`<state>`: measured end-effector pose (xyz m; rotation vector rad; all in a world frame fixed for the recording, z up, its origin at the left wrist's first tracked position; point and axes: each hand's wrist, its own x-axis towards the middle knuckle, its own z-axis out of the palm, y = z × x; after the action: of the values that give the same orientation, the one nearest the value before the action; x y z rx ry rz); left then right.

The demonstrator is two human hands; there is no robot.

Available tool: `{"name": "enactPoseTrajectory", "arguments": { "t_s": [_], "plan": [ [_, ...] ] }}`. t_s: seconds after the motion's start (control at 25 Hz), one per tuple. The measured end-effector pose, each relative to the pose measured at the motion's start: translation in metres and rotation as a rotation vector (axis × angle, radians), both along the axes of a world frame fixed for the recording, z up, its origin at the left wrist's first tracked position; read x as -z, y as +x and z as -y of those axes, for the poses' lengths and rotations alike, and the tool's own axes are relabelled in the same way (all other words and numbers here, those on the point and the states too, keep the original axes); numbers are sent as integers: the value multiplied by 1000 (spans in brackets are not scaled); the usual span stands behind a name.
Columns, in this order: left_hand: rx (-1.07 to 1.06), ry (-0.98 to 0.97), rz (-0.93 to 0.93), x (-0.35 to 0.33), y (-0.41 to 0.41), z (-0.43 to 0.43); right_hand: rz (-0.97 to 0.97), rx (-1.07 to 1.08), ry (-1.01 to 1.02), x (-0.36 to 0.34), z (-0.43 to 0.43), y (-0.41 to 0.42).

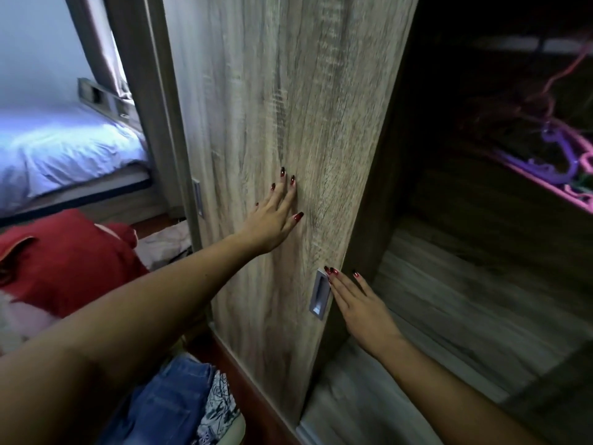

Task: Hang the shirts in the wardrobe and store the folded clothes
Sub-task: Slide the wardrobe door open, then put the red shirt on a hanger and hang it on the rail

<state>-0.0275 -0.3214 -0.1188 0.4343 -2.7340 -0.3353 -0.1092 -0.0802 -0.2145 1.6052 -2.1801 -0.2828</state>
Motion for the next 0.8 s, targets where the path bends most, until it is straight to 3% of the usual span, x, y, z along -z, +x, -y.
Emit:
{"name": "enactPoseTrajectory", "arguments": {
  "t_s": [0.16, 0.28, 0.44, 0.56, 0.8],
  "plan": [
    [-87, -14, -6, 4, 15, -4, 126, -15, -84, -7, 9, 11],
    [-163, 0, -123, 15, 49, 0, 242, -65, -175, -20, 28, 31],
    [-318, 216, -276, 33, 112, 31, 433, -190, -331, -43, 84, 74],
    [-412, 381, -362, 46, 168, 77, 626, -310, -353, -50, 148, 104],
    [-818, 338, -485, 70, 290, 218, 899, -385, -258, -36, 324, 164]
  ]
}}
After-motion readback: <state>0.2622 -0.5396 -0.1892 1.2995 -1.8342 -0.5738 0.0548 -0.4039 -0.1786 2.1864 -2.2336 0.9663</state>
